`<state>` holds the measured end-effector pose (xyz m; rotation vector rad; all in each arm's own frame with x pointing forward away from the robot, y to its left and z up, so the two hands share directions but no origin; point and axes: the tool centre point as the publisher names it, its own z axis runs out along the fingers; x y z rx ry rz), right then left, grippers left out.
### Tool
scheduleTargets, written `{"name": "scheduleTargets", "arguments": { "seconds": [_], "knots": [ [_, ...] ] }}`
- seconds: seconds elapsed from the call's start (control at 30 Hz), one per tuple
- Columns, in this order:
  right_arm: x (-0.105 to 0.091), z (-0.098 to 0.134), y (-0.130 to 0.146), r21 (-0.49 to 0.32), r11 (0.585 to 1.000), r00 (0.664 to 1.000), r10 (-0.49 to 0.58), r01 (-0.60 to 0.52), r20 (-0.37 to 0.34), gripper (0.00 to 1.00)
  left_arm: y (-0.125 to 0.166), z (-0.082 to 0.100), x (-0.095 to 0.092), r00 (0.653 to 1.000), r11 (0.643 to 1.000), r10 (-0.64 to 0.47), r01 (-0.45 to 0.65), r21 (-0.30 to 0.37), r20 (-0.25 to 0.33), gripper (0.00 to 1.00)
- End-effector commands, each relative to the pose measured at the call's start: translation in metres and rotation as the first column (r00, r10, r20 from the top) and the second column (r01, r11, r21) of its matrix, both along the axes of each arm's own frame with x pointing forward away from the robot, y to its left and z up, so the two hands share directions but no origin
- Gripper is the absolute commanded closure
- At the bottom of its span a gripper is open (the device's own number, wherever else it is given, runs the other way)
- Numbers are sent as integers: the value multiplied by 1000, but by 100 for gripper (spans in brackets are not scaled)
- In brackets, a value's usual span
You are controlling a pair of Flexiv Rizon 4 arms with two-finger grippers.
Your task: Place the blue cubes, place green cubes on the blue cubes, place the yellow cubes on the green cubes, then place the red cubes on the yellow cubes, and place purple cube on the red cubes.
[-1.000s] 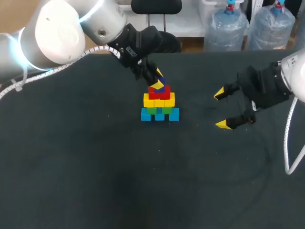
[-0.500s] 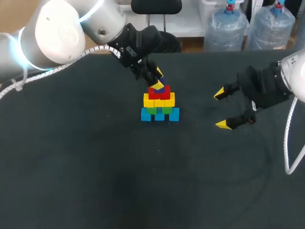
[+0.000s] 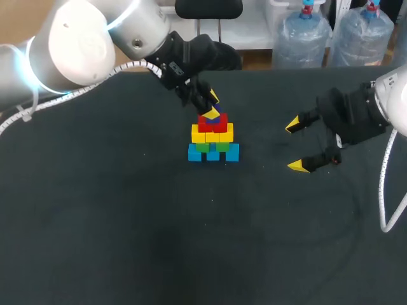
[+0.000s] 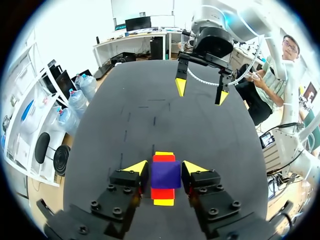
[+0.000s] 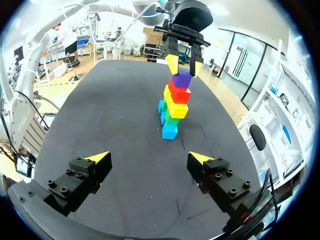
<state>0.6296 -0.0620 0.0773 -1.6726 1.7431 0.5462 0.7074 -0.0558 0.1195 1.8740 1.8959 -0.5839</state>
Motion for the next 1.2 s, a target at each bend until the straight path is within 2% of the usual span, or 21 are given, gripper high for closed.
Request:
{"name": "scheduleTargets", "arguments": {
  "seconds": [0.03,0.43,0.8,0.97,1.2],
  "knots": [
    [1,-1,0,4,1000,1000,2,-2,0,0,0,-1,4,1000,1000,-4,4,4,-2,58],
    [1,-1,0,4,1000,1000,2,-2,0,0,1,-2,6,1000,1000,-3,3,6,-1,61],
    [1,-1,0,4,1000,1000,2,-2,0,0,2,0,5,1000,1000,2,-2,10,-1,58],
    [1,-1,0,4,1000,1000,2,-2,0,0,1,5,3,1000,1000,-4,4,8,7,56],
    [1,-1,0,4,1000,1000,2,-2,0,0,2,23,2,999,1000,-10,10,-1,42,51]
  ]
}}
